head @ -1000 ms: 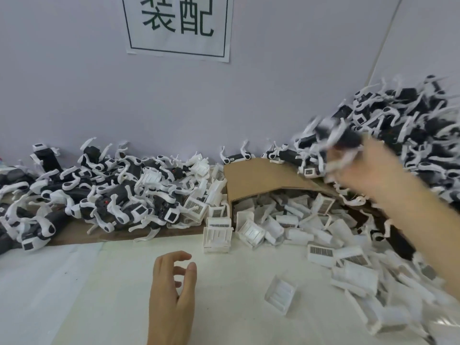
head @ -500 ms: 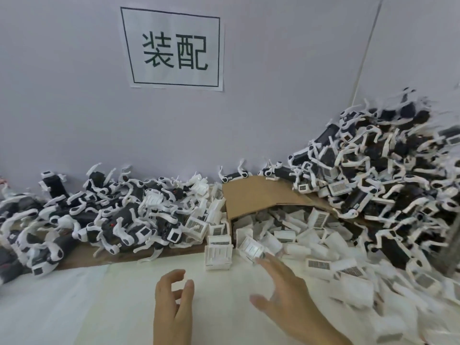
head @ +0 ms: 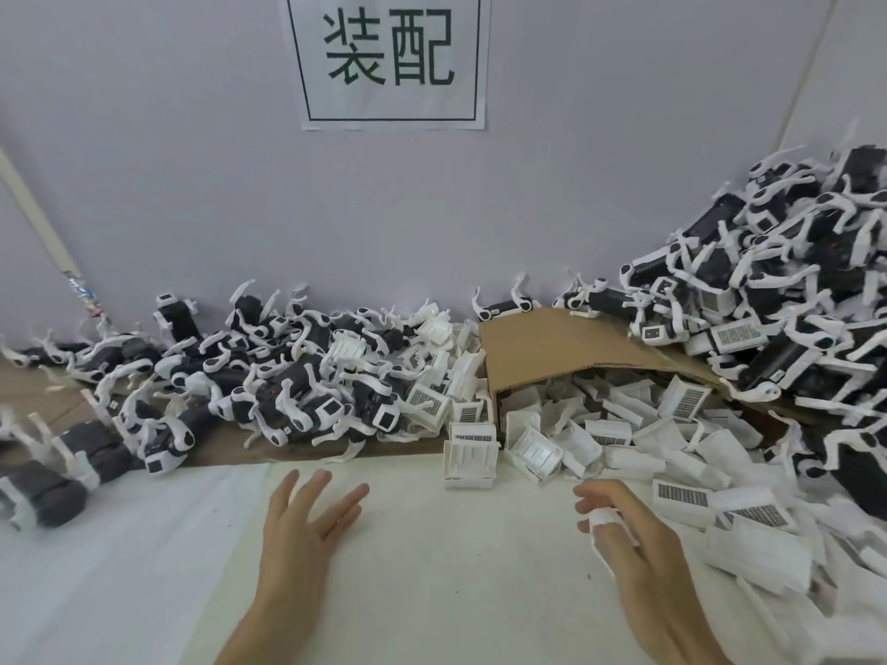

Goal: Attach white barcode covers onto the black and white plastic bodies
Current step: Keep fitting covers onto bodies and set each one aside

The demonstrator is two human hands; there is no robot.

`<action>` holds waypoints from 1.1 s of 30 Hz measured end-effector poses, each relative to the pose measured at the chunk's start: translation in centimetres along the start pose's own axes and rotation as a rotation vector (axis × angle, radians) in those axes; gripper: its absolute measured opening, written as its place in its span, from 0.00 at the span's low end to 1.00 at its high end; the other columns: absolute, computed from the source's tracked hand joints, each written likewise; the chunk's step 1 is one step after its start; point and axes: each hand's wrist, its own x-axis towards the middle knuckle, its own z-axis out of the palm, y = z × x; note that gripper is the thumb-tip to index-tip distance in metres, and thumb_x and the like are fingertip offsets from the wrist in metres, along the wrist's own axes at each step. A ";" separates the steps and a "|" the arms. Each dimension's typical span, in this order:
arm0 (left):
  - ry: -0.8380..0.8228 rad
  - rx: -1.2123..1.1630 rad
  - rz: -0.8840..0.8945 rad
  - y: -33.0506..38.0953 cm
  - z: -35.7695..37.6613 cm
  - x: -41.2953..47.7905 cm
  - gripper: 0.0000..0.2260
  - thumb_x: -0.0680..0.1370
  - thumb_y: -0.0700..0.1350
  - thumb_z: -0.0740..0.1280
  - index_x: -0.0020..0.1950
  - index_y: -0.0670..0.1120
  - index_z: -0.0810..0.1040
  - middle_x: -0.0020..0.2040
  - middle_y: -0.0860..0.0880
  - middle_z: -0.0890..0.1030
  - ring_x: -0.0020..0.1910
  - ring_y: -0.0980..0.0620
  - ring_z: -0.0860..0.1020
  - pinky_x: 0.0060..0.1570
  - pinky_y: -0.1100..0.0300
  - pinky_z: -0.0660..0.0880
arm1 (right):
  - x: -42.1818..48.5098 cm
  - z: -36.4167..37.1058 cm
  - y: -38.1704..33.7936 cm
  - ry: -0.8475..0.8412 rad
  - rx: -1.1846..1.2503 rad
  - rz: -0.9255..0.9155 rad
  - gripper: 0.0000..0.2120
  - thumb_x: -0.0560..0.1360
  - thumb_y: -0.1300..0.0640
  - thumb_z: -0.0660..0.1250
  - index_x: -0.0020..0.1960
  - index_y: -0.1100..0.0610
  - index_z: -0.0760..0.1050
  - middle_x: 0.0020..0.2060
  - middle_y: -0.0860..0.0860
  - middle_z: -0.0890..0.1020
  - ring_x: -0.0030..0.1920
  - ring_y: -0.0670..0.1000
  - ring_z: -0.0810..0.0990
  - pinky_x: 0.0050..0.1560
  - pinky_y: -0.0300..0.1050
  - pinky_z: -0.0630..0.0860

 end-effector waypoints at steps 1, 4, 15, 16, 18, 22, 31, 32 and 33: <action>-0.015 -0.055 -0.053 0.2 -0.2 0.5 0.23 0.82 0.44 0.64 0.76 0.50 0.62 0.69 0.43 0.73 0.50 0.41 0.86 0.54 0.49 0.76 | 0.0 0.0 -0.2 0.007 0.030 0.003 0.14 0.69 0.51 0.59 0.51 0.45 0.80 0.46 0.40 0.81 0.45 0.44 0.82 0.44 0.41 0.74; -0.045 -0.132 -0.165 1.2 0.0 2.2 0.22 0.83 0.50 0.63 0.74 0.52 0.59 0.66 0.40 0.74 0.50 0.41 0.86 0.54 0.47 0.76 | -0.4 0.0 -0.6 -0.010 0.034 -0.007 0.16 0.68 0.53 0.57 0.51 0.46 0.79 0.48 0.39 0.79 0.47 0.42 0.77 0.46 0.35 0.70; 0.113 -0.020 -0.212 5.2 3.9 10.1 0.19 0.77 0.49 0.73 0.63 0.41 0.77 0.55 0.41 0.81 0.54 0.42 0.82 0.39 0.46 0.84 | 0.1 0.9 -1.4 0.030 0.066 0.055 0.09 0.77 0.59 0.63 0.45 0.49 0.80 0.41 0.50 0.80 0.31 0.48 0.83 0.34 0.35 0.73; 0.141 -0.026 -0.225 5.2 4.1 10.4 0.20 0.78 0.42 0.72 0.67 0.39 0.74 0.58 0.40 0.79 0.57 0.41 0.81 0.39 0.47 0.84 | 0.2 0.7 -1.3 0.015 0.083 0.057 0.10 0.78 0.62 0.63 0.45 0.51 0.79 0.42 0.52 0.80 0.31 0.49 0.83 0.35 0.35 0.73; 0.185 -0.016 -0.213 4.3 4.4 9.4 0.19 0.77 0.36 0.71 0.67 0.38 0.73 0.57 0.39 0.80 0.54 0.42 0.81 0.38 0.51 0.84 | 0.4 0.3 -1.7 -0.010 0.125 0.075 0.09 0.71 0.56 0.61 0.46 0.52 0.79 0.42 0.52 0.80 0.31 0.47 0.83 0.34 0.33 0.72; 0.104 -0.174 -0.180 0.5 3.4 3.9 0.06 0.80 0.40 0.67 0.56 0.41 0.75 0.53 0.41 0.79 0.39 0.48 0.86 0.34 0.59 0.83 | 0.1 -0.4 -2.0 0.040 0.156 0.117 0.18 0.59 0.52 0.58 0.47 0.43 0.77 0.41 0.41 0.78 0.30 0.51 0.83 0.30 0.40 0.70; 0.023 -0.232 -0.133 -0.8 3.2 -4.0 0.12 0.82 0.47 0.61 0.62 0.46 0.78 0.53 0.44 0.85 0.42 0.47 0.86 0.52 0.55 0.73 | -0.7 -0.3 -3.0 0.070 0.192 0.103 0.09 0.62 0.53 0.58 0.41 0.48 0.68 0.35 0.59 0.75 0.25 0.52 0.72 0.27 0.41 0.66; 0.034 -0.239 -0.141 -0.6 3.3 -4.2 0.12 0.82 0.48 0.60 0.61 0.46 0.79 0.52 0.43 0.85 0.42 0.48 0.86 0.51 0.55 0.73 | -0.8 -0.3 -3.1 0.075 0.187 0.085 0.08 0.62 0.53 0.58 0.42 0.48 0.68 0.36 0.61 0.74 0.26 0.51 0.69 0.29 0.43 0.65; 0.048 -0.250 -0.150 -0.5 3.2 -4.2 0.12 0.83 0.49 0.60 0.60 0.46 0.79 0.51 0.41 0.85 0.41 0.48 0.86 0.49 0.56 0.72 | -0.9 -0.4 -3.3 0.074 0.175 0.068 0.08 0.63 0.54 0.58 0.42 0.49 0.67 0.36 0.62 0.74 0.27 0.50 0.67 0.31 0.45 0.64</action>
